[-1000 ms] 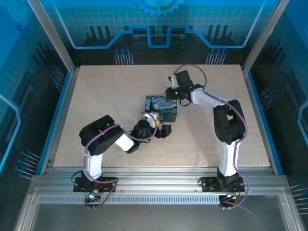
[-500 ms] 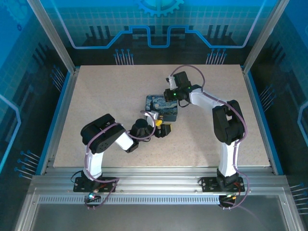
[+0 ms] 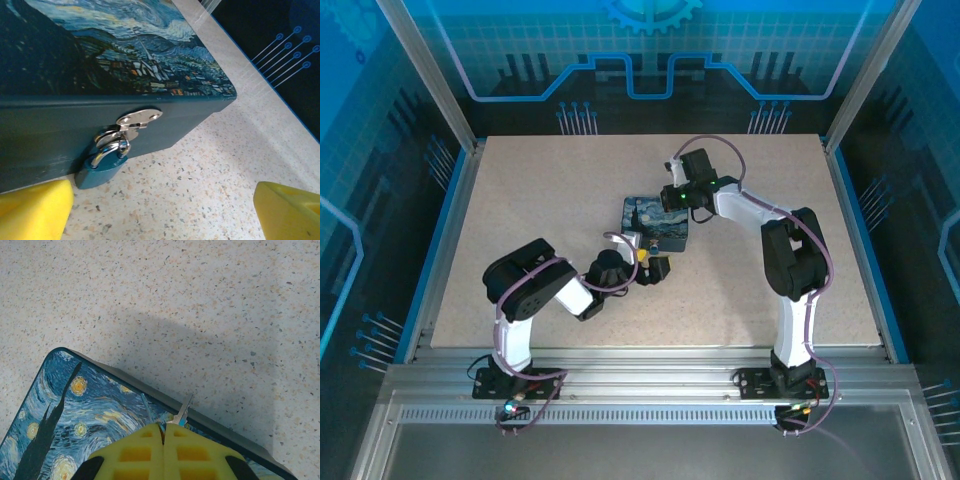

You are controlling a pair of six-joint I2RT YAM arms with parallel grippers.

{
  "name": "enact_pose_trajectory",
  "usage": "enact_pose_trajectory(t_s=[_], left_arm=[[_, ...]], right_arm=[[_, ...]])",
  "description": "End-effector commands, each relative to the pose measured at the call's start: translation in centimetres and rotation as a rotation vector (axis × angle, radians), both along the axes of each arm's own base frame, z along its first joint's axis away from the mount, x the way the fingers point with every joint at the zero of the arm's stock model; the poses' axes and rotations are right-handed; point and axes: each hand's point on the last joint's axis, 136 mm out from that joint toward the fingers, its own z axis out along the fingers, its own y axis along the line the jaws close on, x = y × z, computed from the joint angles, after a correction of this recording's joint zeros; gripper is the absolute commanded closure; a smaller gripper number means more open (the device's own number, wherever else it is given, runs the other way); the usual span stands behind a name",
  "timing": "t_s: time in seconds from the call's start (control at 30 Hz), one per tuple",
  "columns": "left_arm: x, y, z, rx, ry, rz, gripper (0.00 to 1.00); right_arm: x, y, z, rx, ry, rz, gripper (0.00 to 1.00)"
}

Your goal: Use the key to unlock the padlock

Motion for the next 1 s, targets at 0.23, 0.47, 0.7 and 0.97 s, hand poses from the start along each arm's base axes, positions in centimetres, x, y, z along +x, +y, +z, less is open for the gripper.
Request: enact_pose_trajectory(t_s=[0.23, 0.47, 0.7, 0.97], left_arm=[[1.2, -1.2, -0.6, 0.199, -0.074, 0.021, 0.01], [1.6, -3.2, -1.0, 0.202, -0.079, -0.025, 0.01], [0.7, -5.2, 0.4, 0.142, -0.125, -0.14, 0.05], [1.0, -5.3, 1.2, 0.074, -0.127, -0.153, 0.12]], right_arm=[[-1.0, 0.8, 0.4, -0.015, -0.005, 0.028, 1.0], [-1.6, 1.4, -0.2, -0.02, 0.005, 0.045, 1.0], [-2.1, 1.5, -0.8, -0.033, 0.017, 0.056, 1.0], [-2.4, 1.8, -0.4, -0.029, 0.008, 0.066, 1.0]])
